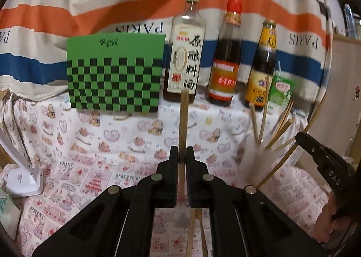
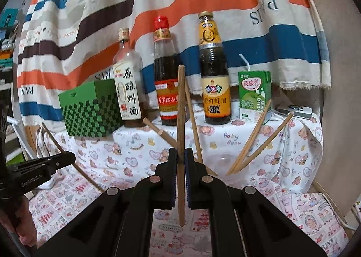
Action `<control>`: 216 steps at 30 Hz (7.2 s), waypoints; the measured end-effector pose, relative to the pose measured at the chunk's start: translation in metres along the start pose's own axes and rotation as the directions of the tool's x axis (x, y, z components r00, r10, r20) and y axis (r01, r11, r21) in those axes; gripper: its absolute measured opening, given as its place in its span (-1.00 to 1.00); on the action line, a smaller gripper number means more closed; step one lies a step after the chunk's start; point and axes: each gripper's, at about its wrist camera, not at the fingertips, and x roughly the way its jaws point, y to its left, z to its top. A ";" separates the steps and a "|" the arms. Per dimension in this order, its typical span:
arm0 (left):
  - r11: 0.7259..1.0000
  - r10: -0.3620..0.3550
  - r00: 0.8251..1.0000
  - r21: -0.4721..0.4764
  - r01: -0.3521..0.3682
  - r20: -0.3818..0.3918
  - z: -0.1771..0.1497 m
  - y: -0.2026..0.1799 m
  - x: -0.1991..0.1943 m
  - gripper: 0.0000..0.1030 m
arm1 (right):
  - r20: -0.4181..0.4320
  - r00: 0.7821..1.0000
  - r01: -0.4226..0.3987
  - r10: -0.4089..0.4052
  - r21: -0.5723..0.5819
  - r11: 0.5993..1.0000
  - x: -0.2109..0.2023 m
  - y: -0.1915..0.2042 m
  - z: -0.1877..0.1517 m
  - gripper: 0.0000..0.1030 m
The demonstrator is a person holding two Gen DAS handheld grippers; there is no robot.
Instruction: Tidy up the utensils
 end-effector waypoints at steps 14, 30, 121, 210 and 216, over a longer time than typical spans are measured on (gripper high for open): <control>0.999 -0.025 0.990 0.035 0.020 0.136 0.006 -0.022 -0.032 -0.90 | 0.373 0.923 0.054 -0.095 0.118 0.992 -0.063 -0.043 0.036 -0.85; 0.970 -0.235 0.953 0.111 0.217 0.192 0.044 -0.074 -0.050 -0.90 | 0.396 0.913 0.016 -0.092 0.190 0.982 -0.025 -0.070 0.030 -0.85; 0.983 -0.095 0.970 0.177 0.055 0.225 0.049 -0.067 -0.035 0.26 | 0.064 0.998 -0.013 0.007 0.080 0.997 0.048 -0.064 0.006 -0.85; 0.950 0.239 0.965 -0.181 -0.256 -0.109 -0.010 0.083 0.023 0.99 | -0.793 0.609 -0.107 0.017 -0.061 0.992 0.161 0.060 -0.079 -0.95; 0.958 0.104 0.976 -0.245 -0.150 -0.189 -0.016 0.090 0.040 0.98 | -0.590 0.806 -0.107 0.043 -0.074 0.992 0.121 0.058 -0.052 -0.96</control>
